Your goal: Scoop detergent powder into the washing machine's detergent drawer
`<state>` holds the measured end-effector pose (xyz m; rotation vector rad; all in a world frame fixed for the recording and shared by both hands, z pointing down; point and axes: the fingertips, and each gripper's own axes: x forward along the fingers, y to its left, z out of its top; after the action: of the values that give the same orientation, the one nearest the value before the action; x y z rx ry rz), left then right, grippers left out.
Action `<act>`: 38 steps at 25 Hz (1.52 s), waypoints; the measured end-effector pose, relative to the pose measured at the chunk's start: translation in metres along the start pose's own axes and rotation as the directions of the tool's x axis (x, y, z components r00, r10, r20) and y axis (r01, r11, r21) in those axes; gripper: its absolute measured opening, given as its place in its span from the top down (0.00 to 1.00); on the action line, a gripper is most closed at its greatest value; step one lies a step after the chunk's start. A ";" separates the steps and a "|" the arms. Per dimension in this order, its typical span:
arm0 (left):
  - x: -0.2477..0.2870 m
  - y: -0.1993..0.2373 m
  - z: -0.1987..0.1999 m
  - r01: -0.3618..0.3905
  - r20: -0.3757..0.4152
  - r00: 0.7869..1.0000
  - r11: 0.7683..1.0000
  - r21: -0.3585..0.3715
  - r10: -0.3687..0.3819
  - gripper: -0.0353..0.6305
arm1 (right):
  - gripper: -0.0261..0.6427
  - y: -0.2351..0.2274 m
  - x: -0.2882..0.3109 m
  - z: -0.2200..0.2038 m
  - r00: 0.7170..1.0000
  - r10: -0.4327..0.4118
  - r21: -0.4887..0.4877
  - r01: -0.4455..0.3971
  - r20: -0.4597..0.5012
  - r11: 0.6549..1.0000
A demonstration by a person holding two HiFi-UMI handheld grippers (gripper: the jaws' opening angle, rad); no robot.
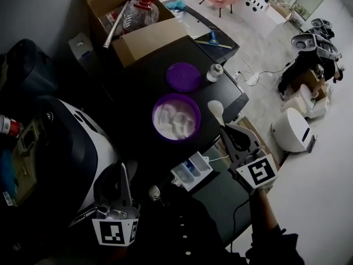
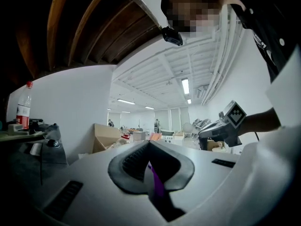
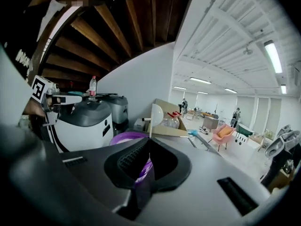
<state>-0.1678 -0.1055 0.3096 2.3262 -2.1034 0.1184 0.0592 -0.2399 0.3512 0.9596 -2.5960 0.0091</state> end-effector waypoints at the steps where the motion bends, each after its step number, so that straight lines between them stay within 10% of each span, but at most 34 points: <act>1: 0.000 0.000 -0.003 -0.002 -0.009 1.000 1.000 -0.003 0.002 0.94 | 0.91 -0.001 0.008 -0.004 0.999 0.021 -0.021 -0.022 -0.034 1.000; 12: 0.003 0.006 -0.026 -0.049 -0.077 0.996 0.999 -0.021 0.047 0.94 | 0.91 0.008 0.083 -0.039 0.912 0.218 -0.178 -0.292 -0.347 0.940; 28: 0.005 0.005 -0.050 -0.101 -0.137 0.986 0.994 -0.049 0.094 0.94 | 0.91 0.026 0.122 -0.071 0.690 0.230 -0.264 -0.531 -0.686 0.805; 38: 0.007 0.004 -0.057 -0.123 -0.154 0.982 0.990 -0.065 0.111 0.94 | 0.91 0.037 0.115 -0.083 0.539 0.318 -0.152 -0.656 -0.780 0.739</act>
<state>-0.1744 -0.1098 0.3665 2.0820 -2.1316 0.2052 -0.0161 -0.2729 0.4721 -0.0393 -1.8867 -0.0355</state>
